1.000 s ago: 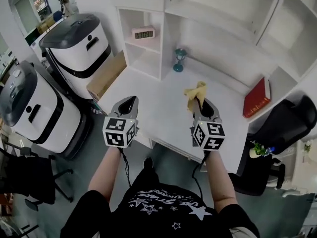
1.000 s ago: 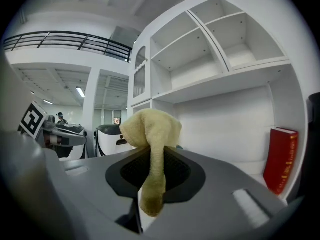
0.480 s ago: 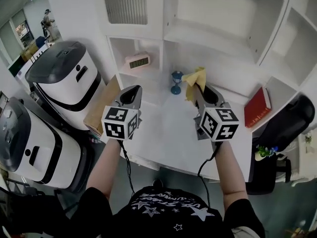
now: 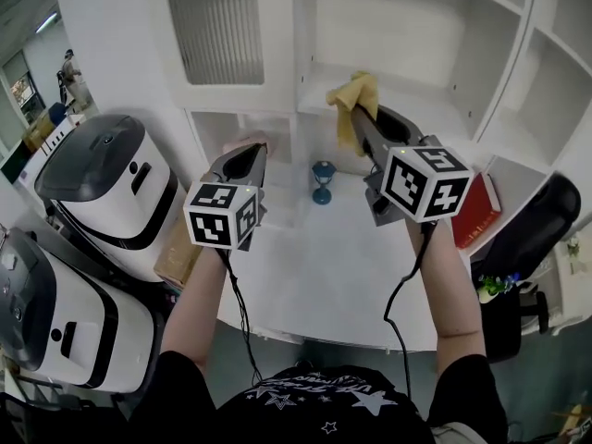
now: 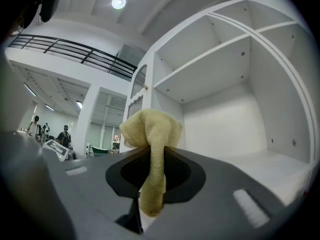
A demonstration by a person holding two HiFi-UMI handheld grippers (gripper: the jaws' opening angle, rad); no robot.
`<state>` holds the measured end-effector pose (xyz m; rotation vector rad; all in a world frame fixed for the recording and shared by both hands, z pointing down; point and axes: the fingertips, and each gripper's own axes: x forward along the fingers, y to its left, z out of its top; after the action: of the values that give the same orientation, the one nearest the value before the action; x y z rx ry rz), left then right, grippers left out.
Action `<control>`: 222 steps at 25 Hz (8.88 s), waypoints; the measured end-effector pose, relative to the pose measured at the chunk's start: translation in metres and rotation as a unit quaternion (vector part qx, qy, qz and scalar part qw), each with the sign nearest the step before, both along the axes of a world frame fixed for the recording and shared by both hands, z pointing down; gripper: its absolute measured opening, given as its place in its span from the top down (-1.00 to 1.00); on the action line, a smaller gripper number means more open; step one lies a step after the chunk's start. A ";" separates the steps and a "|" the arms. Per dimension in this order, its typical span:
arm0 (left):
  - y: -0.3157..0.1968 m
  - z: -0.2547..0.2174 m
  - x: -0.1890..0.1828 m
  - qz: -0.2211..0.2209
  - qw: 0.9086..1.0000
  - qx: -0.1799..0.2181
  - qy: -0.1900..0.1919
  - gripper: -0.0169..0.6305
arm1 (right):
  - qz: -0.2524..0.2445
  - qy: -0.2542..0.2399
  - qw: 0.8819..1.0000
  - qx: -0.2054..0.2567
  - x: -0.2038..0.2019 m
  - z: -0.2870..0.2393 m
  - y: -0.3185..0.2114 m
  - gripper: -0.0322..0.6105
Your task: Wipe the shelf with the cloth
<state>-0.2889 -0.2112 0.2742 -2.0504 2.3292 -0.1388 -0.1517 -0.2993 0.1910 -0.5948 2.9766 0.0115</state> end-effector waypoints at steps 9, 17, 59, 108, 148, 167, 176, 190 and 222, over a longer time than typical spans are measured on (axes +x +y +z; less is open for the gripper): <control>-0.033 -0.067 -0.011 -0.022 0.999 0.035 -0.017 0.94 | 0.003 -0.029 0.999 0.029 -0.036 -0.086 -0.079 0.64; -0.052 -0.103 -0.032 -0.065 0.996 0.053 -0.021 0.94 | -0.006 -0.021 0.998 0.066 -0.093 -0.118 -0.136 0.64; -0.066 -0.120 -0.046 -0.097 0.992 0.078 -0.021 0.94 | -0.022 -0.018 0.993 0.113 -0.186 -0.174 -0.193 0.65; -0.059 -0.138 -0.060 -0.048 0.994 0.088 -0.048 0.94 | 0.049 -0.007 0.997 0.054 -0.167 -0.126 -0.226 0.65; -0.035 -0.099 -0.047 -0.042 0.997 0.049 -0.032 0.94 | -0.014 0.017 0.999 0.043 -0.167 -0.105 -0.151 0.65; -0.035 -0.087 -0.028 0.004 0.999 0.044 -0.023 0.94 | -0.079 0.012 0.995 0.056 -0.134 -0.098 -0.065 0.64; -0.043 -0.088 -0.031 0.007 0.999 0.044 -0.028 0.94 | -0.046 0.002 0.998 0.048 -0.124 -0.098 -0.097 0.64; -0.063 -0.086 -0.057 -0.021 0.998 0.054 -0.013 0.94 | 0.045 0.098 0.994 -0.012 -0.163 -0.046 -0.220 0.64; -0.059 -0.057 -0.057 0.001 0.999 0.036 0.006 0.94 | 0.024 0.157 0.986 -0.060 -0.185 -0.003 -0.190 0.65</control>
<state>-0.3460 -0.2698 0.2177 -2.0259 2.3036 -0.0408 -0.3368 -0.4895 0.1884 -0.7406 3.2844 -0.0769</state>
